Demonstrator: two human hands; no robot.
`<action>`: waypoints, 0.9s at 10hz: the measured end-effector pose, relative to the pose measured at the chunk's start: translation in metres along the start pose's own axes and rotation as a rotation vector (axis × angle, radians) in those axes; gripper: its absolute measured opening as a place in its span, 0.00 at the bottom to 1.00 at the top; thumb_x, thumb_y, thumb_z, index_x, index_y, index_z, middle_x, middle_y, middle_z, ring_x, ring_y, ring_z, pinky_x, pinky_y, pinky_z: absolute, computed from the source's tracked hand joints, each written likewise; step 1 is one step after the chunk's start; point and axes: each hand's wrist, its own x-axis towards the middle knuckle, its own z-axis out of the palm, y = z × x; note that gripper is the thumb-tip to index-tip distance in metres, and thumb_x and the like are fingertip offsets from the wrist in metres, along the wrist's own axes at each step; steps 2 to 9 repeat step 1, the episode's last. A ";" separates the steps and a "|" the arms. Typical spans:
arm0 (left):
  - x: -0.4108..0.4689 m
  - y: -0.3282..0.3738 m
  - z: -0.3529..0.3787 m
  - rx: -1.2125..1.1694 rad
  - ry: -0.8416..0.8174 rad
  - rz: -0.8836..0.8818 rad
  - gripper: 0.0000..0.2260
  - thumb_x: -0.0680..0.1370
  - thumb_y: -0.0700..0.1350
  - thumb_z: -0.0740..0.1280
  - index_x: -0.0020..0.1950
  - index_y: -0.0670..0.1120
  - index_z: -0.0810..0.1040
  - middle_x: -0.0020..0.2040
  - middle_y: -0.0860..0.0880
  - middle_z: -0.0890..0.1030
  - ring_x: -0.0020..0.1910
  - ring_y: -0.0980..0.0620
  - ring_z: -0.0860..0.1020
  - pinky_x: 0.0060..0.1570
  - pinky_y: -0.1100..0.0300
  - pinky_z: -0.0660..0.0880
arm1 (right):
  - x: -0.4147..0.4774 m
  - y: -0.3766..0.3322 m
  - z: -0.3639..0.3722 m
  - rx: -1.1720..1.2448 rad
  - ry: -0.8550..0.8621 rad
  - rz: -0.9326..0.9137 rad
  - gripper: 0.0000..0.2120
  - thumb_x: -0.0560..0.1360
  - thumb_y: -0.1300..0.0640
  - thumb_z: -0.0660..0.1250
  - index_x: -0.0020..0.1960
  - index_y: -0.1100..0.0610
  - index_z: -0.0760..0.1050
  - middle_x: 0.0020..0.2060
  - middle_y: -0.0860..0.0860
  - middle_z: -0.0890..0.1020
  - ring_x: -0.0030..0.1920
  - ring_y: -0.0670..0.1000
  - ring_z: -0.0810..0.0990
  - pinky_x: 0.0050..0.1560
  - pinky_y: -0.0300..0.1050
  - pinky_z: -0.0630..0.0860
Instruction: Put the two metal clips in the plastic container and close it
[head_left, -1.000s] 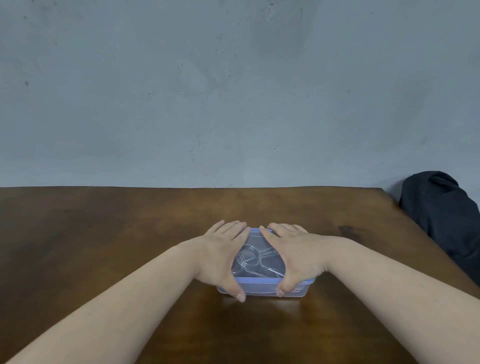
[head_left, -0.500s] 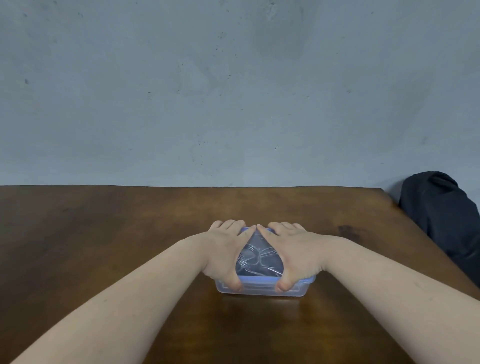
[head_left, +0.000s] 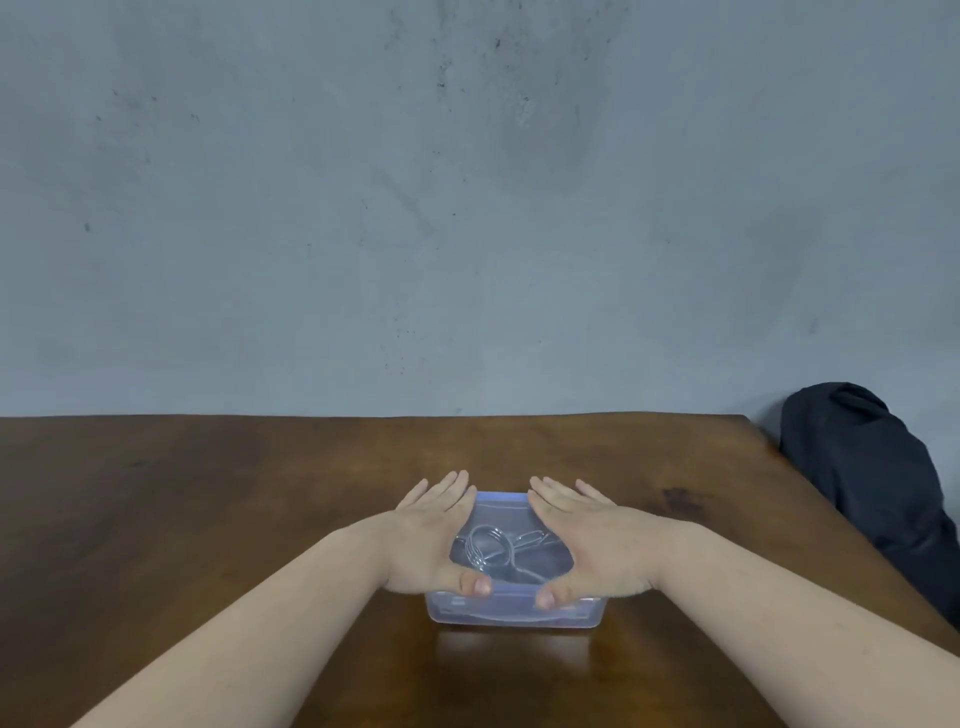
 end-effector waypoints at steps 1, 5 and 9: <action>-0.006 0.004 -0.015 -0.076 0.005 -0.022 0.57 0.62 0.82 0.42 0.78 0.44 0.38 0.79 0.45 0.37 0.77 0.52 0.35 0.77 0.48 0.38 | -0.007 0.000 -0.018 0.094 0.080 0.016 0.49 0.74 0.24 0.47 0.83 0.54 0.43 0.83 0.50 0.43 0.81 0.46 0.39 0.81 0.52 0.38; -0.006 0.004 -0.015 -0.076 0.005 -0.022 0.57 0.62 0.82 0.42 0.78 0.44 0.38 0.79 0.45 0.37 0.77 0.52 0.35 0.77 0.48 0.38 | -0.007 0.000 -0.018 0.094 0.080 0.016 0.49 0.74 0.24 0.47 0.83 0.54 0.43 0.83 0.50 0.43 0.81 0.46 0.39 0.81 0.52 0.38; -0.006 0.004 -0.015 -0.076 0.005 -0.022 0.57 0.62 0.82 0.42 0.78 0.44 0.38 0.79 0.45 0.37 0.77 0.52 0.35 0.77 0.48 0.38 | -0.007 0.000 -0.018 0.094 0.080 0.016 0.49 0.74 0.24 0.47 0.83 0.54 0.43 0.83 0.50 0.43 0.81 0.46 0.39 0.81 0.52 0.38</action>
